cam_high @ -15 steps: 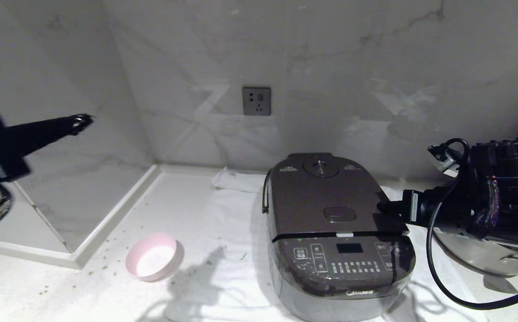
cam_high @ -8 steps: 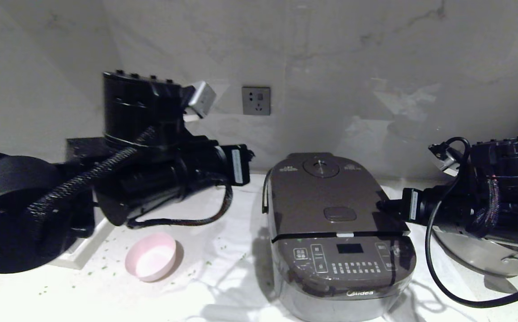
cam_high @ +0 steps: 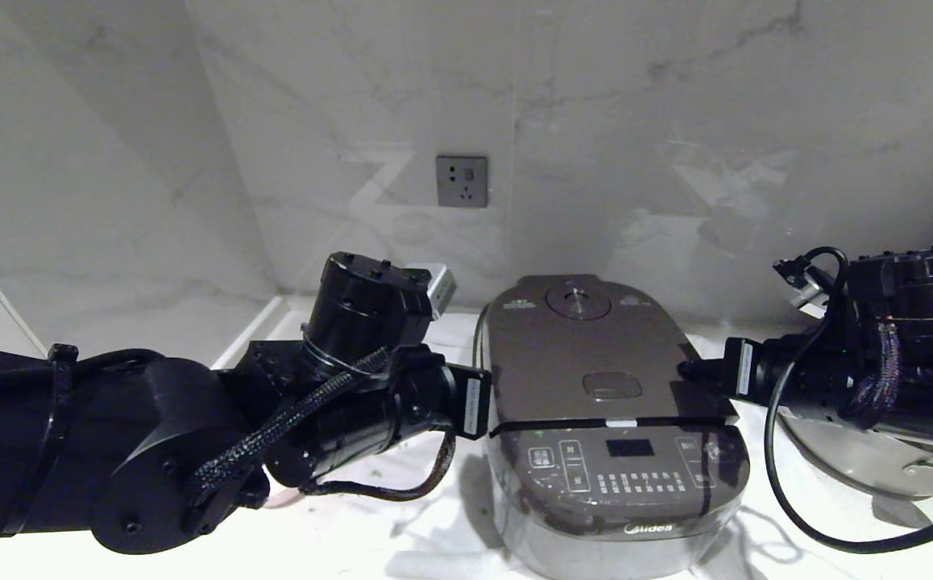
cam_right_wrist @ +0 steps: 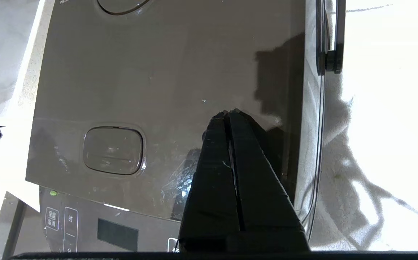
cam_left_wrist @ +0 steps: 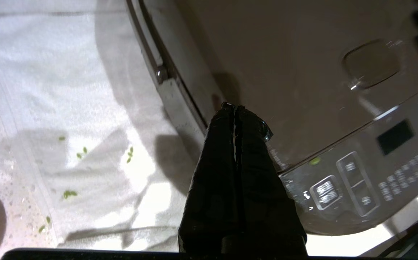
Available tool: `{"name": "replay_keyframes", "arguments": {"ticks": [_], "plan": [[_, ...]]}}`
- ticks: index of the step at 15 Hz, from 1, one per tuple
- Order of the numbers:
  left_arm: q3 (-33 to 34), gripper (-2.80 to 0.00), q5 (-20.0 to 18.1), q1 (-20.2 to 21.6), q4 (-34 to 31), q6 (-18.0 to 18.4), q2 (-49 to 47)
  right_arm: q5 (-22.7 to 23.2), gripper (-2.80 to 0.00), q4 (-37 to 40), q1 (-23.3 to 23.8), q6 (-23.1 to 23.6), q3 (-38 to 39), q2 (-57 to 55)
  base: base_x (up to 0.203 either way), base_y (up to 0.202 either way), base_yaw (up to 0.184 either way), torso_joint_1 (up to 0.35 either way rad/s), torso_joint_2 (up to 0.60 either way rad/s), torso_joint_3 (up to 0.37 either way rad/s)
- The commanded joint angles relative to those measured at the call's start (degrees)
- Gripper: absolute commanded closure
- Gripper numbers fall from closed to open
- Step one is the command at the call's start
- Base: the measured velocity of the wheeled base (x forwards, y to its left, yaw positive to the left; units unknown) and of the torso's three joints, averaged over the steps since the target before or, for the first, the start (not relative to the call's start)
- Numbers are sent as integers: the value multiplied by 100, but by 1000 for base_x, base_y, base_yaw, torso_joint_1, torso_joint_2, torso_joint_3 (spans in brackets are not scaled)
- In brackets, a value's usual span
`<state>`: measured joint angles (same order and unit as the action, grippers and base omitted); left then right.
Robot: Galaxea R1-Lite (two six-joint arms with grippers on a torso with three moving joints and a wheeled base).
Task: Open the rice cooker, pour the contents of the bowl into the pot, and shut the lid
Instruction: Close the rice cooker
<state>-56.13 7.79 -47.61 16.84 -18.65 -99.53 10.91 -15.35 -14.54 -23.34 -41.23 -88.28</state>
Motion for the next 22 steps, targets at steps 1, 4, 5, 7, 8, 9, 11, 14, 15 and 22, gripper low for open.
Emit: {"name": "replay_keyframes", "arguments": {"ticks": [1, 4, 5, 7, 8, 9, 11, 14, 15, 22], "plan": [[31, 0, 3, -91, 12, -6, -31, 15, 0, -12, -13, -13, 21, 13, 0, 0, 0, 0, 0, 0], [32, 0, 30, -175, 21, -15, -143, 8, 0, -12, -66, -13, 27, 22, 0, 0, 0, 0, 0, 0], [32, 0, 22, -195, 21, -24, -172, 8, 0, -12, -74, -13, 27, 21, 0, 0, 0, 0, 0, 0], [6, 0, 20, -269, 21, -39, -215, 8, 0, -12, -66, -13, 38, 13, 0, 0, 0, 0, 0, 0], [14, 0, 20, -322, 21, -42, -229, 17, 0, -12, -66, -13, 62, 4, 0, 0, 0, 0, 0, 0], [23, 0, 20, -347, 21, -50, -236, 17, 0, -12, -66, -13, 71, -7, 0, 0, 0, 0, 0, 0], [21, 0, 20, -371, 21, -45, -303, 25, 0, -21, -66, -13, 89, -22, 0, 0, 0, 0, 0, 0], [44, 0, 20, -459, 21, -42, -351, 33, 0, -21, -57, -21, 147, -49, 0, 0, 0, 0, 0, 0], [58, 0, 20, -470, 21, -42, -366, 34, 0, -30, -57, -21, 150, -57, 0, 0, 0, 0, 0, 0], [71, 0, 37, -532, 21, -16, -509, 34, 0, -30, -57, -48, 168, -66, 0, 0, 0, 0, 0, 0]]}}
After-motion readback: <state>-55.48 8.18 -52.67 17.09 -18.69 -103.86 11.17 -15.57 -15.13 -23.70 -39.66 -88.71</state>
